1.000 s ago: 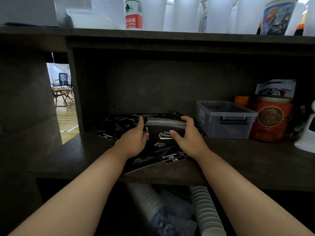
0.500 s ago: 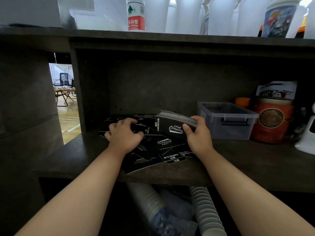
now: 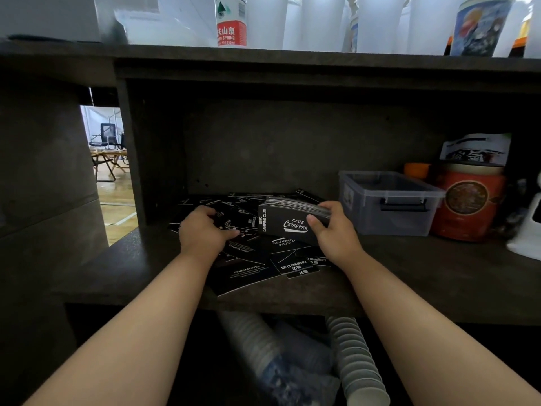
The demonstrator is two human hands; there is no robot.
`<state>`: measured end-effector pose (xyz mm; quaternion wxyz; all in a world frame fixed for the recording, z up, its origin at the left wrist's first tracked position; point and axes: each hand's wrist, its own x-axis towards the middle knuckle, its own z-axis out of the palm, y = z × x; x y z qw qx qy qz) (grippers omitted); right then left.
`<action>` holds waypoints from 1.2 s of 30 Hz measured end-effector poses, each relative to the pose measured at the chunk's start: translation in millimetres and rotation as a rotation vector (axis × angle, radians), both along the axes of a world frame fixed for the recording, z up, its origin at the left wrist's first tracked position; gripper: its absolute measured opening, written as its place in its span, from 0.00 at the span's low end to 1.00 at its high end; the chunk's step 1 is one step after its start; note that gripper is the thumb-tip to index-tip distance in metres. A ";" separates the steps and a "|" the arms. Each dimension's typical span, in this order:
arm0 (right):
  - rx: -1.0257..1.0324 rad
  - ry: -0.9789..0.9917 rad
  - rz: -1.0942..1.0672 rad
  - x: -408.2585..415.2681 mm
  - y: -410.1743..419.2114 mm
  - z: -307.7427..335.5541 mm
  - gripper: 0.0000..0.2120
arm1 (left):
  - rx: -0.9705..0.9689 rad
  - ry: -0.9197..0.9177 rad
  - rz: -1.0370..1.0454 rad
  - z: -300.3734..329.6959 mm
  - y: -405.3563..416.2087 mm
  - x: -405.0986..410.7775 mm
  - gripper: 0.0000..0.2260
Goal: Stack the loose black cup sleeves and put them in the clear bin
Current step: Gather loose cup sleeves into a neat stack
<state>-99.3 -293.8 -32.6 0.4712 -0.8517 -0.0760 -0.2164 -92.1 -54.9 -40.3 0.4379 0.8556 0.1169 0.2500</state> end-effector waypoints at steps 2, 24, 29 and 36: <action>0.001 -0.007 0.003 -1.2 0.2 0.8 0.18 | -0.197 -0.189 0.025 4.5 0.9 -3.1 0.34; -0.006 -0.028 0.008 -5.1 0.9 2.2 0.17 | -0.048 -0.353 0.388 13.0 13.3 -15.7 0.29; -0.009 -0.032 0.012 -4.6 0.8 2.4 0.17 | -0.091 -0.310 0.422 15.5 11.5 -23.6 0.29; -0.009 -0.023 0.010 -2.7 0.3 1.1 0.17 | -0.220 -0.264 0.465 14.7 20.7 -21.4 0.31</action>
